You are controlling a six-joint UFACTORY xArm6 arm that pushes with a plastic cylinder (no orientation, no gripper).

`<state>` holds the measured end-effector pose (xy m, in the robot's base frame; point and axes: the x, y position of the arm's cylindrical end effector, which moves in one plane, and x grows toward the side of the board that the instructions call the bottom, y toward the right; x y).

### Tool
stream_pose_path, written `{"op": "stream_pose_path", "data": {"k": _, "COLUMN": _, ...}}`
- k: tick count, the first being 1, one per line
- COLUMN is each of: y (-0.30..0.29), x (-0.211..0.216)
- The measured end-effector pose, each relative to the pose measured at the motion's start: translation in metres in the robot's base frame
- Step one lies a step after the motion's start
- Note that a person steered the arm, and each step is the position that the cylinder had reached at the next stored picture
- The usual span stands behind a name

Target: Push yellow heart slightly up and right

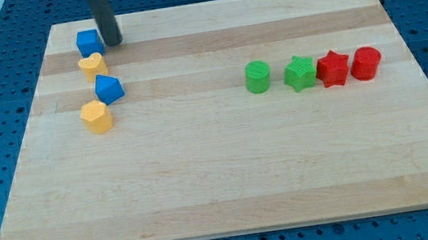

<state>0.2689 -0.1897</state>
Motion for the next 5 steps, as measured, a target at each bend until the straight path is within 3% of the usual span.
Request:
{"op": "stream_pose_path", "data": {"k": 2, "y": -0.071, "x": 0.024}}
{"op": "stream_pose_path", "data": {"k": 3, "y": -0.079, "x": 0.059}}
{"op": "stream_pose_path", "data": {"k": 4, "y": -0.069, "x": 0.075}}
{"op": "stream_pose_path", "data": {"k": 5, "y": -0.006, "x": 0.071}}
